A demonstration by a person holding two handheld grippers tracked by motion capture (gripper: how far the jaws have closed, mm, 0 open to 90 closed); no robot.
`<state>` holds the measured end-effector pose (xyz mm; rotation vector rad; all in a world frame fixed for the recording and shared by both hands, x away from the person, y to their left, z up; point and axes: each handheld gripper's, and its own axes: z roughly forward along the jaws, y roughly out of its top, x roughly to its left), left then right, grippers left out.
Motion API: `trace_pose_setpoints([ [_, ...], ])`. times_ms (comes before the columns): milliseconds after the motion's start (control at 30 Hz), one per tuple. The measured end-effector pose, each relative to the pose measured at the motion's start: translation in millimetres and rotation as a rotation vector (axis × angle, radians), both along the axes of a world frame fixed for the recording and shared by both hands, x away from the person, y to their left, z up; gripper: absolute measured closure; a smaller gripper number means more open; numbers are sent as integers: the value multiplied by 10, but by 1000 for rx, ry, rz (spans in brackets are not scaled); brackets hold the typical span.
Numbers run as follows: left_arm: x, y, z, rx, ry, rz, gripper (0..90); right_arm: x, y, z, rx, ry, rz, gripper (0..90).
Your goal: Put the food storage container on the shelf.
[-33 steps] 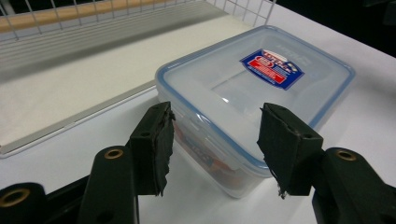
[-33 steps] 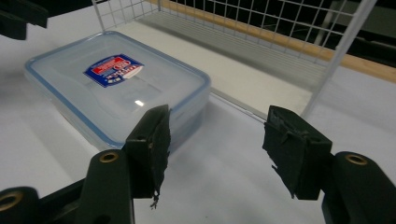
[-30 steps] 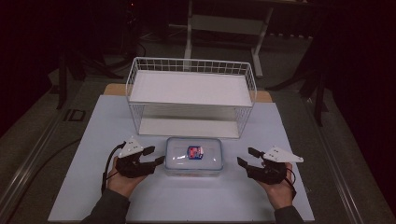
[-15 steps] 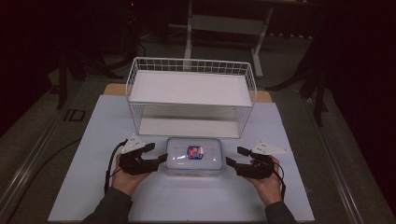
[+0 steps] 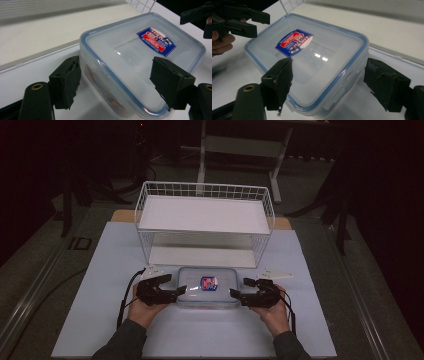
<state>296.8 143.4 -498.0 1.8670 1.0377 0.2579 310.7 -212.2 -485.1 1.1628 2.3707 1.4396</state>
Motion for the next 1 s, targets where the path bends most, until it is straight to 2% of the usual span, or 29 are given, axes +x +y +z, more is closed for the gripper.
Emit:
trace_pose_setpoints([
  [133,25,-37,-38,9,34,-13,204,52,14,-53,22,42,1,201],
  [267,42,-47,-57,-13,57,-26,182,102,24,-102,65,94,8,167],
  [367,70,-34,-83,-42,89,-36,166,139,40,-154,61,130,6,143],
  [567,146,-11,-156,-125,175,-68,156,211,26,-226,102,204,7,141],
  [633,158,-25,-169,-135,196,-81,153,231,30,-248,121,232,19,139],
  [700,169,-28,-181,-137,215,-90,138,240,39,-270,113,245,21,134],
  [867,194,0,-197,-163,259,-94,142,272,7,-324,164,323,49,151],
  [933,222,10,-229,-203,308,-103,150,272,19,-334,168,328,47,149],
  [1000,225,11,-234,-208,312,-102,152,272,15,-331,167,333,48,155],
])
